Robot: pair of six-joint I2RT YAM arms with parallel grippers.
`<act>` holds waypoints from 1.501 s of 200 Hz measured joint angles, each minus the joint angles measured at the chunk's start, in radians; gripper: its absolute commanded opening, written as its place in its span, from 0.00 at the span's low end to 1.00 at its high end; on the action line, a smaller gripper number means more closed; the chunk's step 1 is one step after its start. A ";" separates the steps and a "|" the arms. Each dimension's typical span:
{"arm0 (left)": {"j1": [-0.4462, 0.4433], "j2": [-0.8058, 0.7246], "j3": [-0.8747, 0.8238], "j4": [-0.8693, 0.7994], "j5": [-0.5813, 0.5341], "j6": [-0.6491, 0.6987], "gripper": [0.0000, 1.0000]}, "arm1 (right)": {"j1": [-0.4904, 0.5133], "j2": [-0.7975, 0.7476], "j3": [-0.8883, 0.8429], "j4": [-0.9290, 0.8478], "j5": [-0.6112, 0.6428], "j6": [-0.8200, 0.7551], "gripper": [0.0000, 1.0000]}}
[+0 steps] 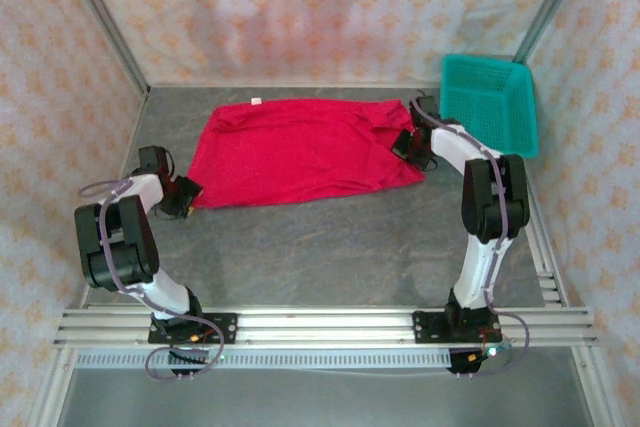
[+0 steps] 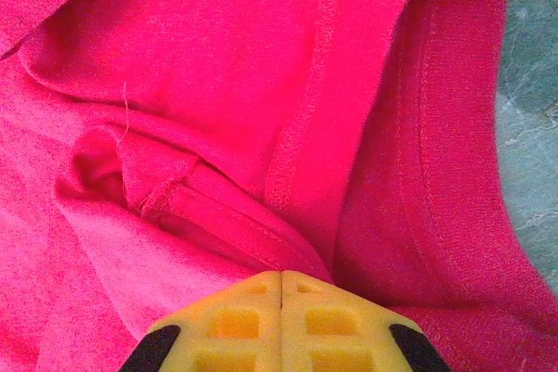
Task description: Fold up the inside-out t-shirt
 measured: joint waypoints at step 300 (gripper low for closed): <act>-0.194 -0.181 0.133 -0.143 -0.105 0.023 0.44 | 0.076 -1.062 -0.710 -0.160 -0.092 0.351 0.48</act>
